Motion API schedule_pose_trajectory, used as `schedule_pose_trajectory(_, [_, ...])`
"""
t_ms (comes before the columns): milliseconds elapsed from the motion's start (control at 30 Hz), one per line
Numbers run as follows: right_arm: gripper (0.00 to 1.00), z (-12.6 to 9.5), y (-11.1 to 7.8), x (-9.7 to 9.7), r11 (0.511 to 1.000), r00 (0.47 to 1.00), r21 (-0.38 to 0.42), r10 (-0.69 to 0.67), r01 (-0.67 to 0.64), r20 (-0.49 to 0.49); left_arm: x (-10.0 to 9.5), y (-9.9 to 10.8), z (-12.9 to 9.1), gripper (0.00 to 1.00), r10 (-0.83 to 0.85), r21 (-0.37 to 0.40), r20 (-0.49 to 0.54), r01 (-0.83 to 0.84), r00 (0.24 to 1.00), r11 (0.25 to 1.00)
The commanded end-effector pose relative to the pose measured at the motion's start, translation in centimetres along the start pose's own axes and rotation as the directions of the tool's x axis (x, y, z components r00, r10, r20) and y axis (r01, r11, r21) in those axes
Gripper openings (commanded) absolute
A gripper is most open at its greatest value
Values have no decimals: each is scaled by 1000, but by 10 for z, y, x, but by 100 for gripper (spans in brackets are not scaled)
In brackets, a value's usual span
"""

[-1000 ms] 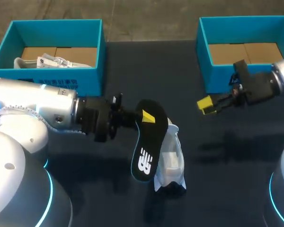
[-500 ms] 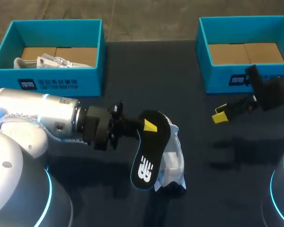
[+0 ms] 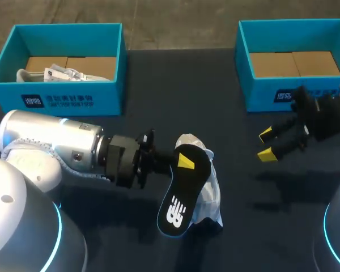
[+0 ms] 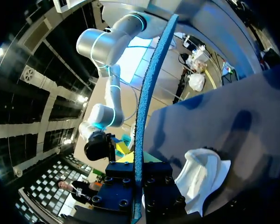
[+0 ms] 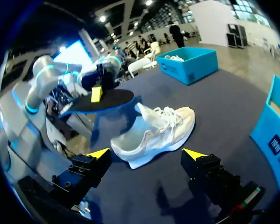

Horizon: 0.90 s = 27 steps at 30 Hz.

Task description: Take the shoe out of the shoebox, open the shoe tongue, remove and reinsert the insole, then place the shoe into the shoebox

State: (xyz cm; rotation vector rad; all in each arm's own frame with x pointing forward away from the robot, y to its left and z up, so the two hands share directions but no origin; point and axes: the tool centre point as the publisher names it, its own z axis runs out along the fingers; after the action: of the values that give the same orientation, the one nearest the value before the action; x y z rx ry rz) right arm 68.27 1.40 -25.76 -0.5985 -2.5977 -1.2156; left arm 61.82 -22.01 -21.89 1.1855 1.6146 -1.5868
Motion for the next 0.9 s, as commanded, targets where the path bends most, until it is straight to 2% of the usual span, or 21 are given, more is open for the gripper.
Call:
schedule_pose_trajectory(33, [100,6,-15,13,983,979,53,-181,177,94,6,-3,11,0,-48,24,22,47,999,999])
schedule_pose_trajectory(67, [100,10,-22,12,979,975,91,-191,182,111,8,-5,14,0,-71,15,27,71,997,997])
schedule_pose_trajectory(500, [100,10,-22,12,979,975,91,-191,182,111,8,-5,14,0,-71,15,27,71,997,997])
schedule_pose_trajectory(533, [100,10,-22,12,979,975,91,-191,182,111,10,-6,19,0,-79,32,31,78,996,996])
schedule_pose_trajectory(600, [100,15,-21,15,954,957,223,-241,202,160,13,-10,26,0,-77,55,24,75,997,996])
schedule_pose_trajectory(733, [100,25,-31,20,919,937,301,-311,254,158,23,-22,34,0,-82,82,17,81,996,993])
schedule_pose_trajectory(900, [100,36,-45,24,900,921,329,-354,287,165,34,-25,36,0,-104,94,19,102,994,990])
